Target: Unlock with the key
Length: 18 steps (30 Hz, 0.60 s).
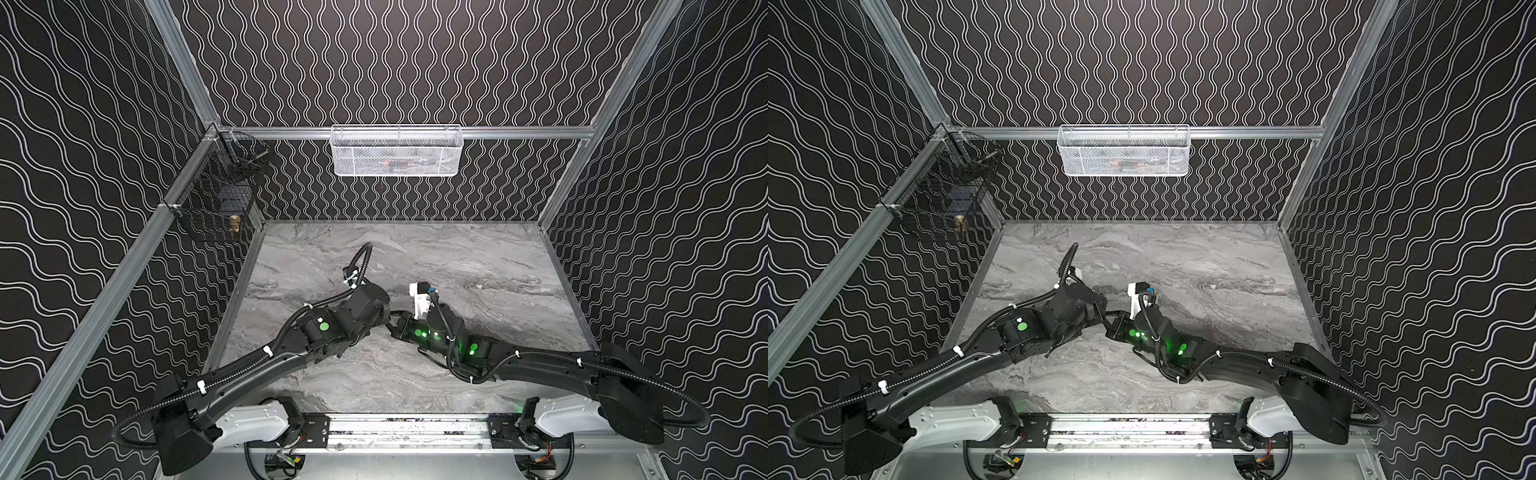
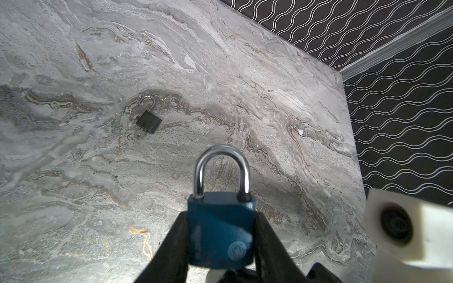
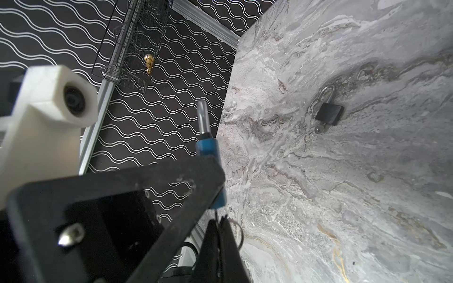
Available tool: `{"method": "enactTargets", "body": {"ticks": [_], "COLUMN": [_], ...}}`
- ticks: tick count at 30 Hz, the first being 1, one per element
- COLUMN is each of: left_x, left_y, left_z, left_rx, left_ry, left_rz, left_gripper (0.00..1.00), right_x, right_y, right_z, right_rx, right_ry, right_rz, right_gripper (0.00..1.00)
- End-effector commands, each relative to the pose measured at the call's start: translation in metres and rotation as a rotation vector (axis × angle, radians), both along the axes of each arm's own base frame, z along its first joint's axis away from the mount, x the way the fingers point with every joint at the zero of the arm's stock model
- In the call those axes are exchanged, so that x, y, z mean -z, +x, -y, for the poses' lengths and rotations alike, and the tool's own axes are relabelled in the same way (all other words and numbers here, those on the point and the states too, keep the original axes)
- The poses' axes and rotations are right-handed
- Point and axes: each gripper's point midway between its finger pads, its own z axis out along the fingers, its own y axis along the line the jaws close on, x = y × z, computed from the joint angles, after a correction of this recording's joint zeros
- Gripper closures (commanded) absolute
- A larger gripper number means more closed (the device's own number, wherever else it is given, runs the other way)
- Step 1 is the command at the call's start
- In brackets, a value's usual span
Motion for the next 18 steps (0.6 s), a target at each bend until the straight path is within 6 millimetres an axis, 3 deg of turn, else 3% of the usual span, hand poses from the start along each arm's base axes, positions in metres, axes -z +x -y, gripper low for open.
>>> {"method": "enactTargets", "body": {"ticks": [1, 7, 18], "left_x": [-0.001, -0.013, -0.042], "left_y": [-0.014, -0.02, -0.025], "left_z": [0.022, 0.026, 0.036], "left_rx": [0.099, 0.113, 0.123], "left_ry": [-0.096, -0.203, -0.387], "left_rz": [-0.054, -0.039, -0.014], "left_gripper": [0.91, 0.91, 0.93], "right_x": [-0.02, -0.03, -0.049], "right_y": [0.014, 0.011, -0.014], "right_z": [0.008, 0.005, 0.003], "right_rx": [0.072, 0.035, -0.095], "right_ry": [0.019, 0.026, 0.163], "right_rz": [0.066, 0.096, 0.146], "right_gripper": [0.99, 1.0, 1.0]}}
